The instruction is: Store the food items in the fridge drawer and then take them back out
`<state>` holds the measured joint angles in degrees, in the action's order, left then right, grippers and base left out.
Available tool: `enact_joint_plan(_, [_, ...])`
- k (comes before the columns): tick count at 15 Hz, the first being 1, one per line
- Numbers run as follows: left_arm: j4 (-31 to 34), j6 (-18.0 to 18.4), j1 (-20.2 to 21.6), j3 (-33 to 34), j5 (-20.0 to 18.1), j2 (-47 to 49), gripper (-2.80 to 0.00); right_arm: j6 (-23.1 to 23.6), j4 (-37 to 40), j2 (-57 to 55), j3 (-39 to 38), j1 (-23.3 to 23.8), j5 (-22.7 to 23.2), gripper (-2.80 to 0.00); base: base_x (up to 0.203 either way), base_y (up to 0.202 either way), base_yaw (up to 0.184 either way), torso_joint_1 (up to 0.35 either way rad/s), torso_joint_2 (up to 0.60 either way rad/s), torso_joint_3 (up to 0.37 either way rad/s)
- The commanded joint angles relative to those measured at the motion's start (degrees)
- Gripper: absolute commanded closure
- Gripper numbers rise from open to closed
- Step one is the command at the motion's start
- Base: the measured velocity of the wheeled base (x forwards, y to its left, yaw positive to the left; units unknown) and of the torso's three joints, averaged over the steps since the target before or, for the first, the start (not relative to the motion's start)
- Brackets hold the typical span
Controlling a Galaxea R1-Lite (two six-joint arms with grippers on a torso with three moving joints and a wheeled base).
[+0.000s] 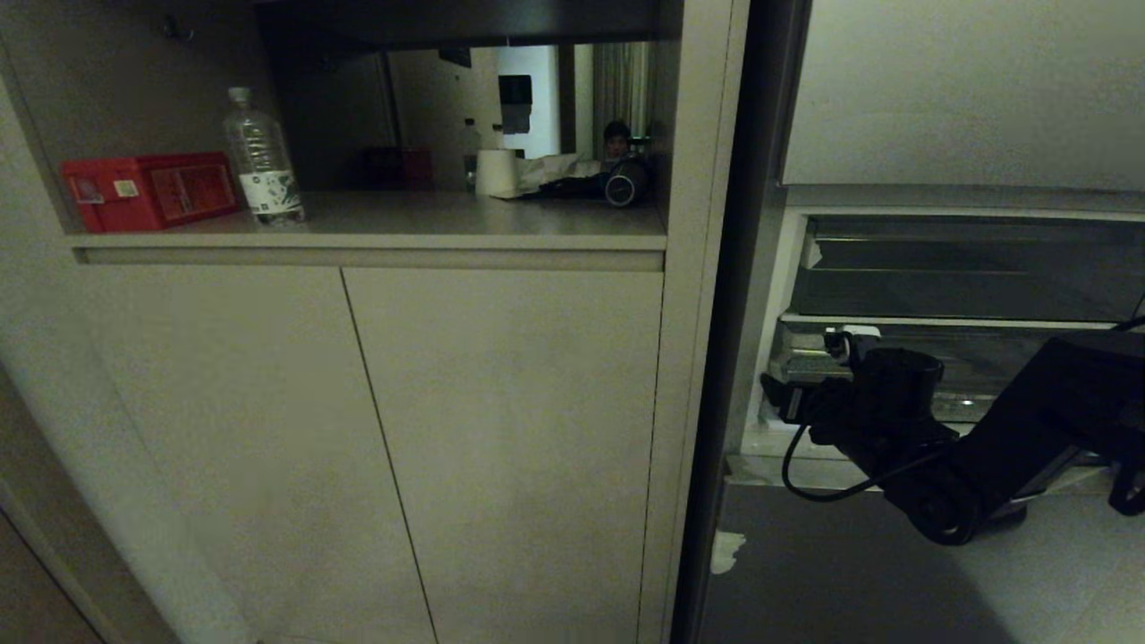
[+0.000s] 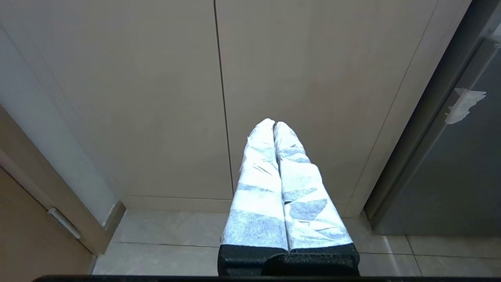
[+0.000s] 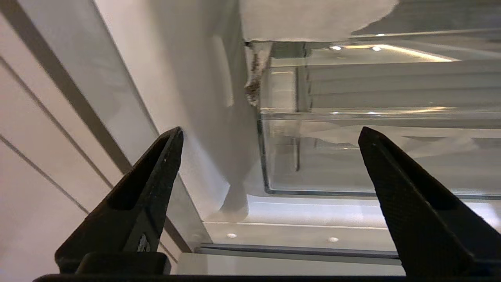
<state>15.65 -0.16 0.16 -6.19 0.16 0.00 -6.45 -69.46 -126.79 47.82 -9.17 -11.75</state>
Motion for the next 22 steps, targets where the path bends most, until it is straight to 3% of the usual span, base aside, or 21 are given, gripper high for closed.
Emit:
enact_joint_plan(1, [0.08, -0.02, 0.02, 0.01, 0.02, 0.03, 0.0, -0.06, -0.49, 0.48, -0.44, 0.2, -0.12, -2.8, 0.0, 0.0, 0.0, 0.0, 0.0, 0.0])
enact_joint_plan(6, [0.08, -0.02, 0.02, 0.04, 0.02, 0.09, 0.0, -0.06, -0.41, 2.6, -1.86, 0.29, -0.12, -2.8, 0.0, 0.0, 0.0, 0.0, 0.0, 0.0])
enact_joint_plan(22, [0.08, -0.02, 0.02, 0.04, 0.02, 0.09, 0.0, -0.08, -0.15, -1.51, 3.75, 0.2, -0.29, -2.8, 0.0, 0.0, 0.0, 0.0, 0.0, 0.0])
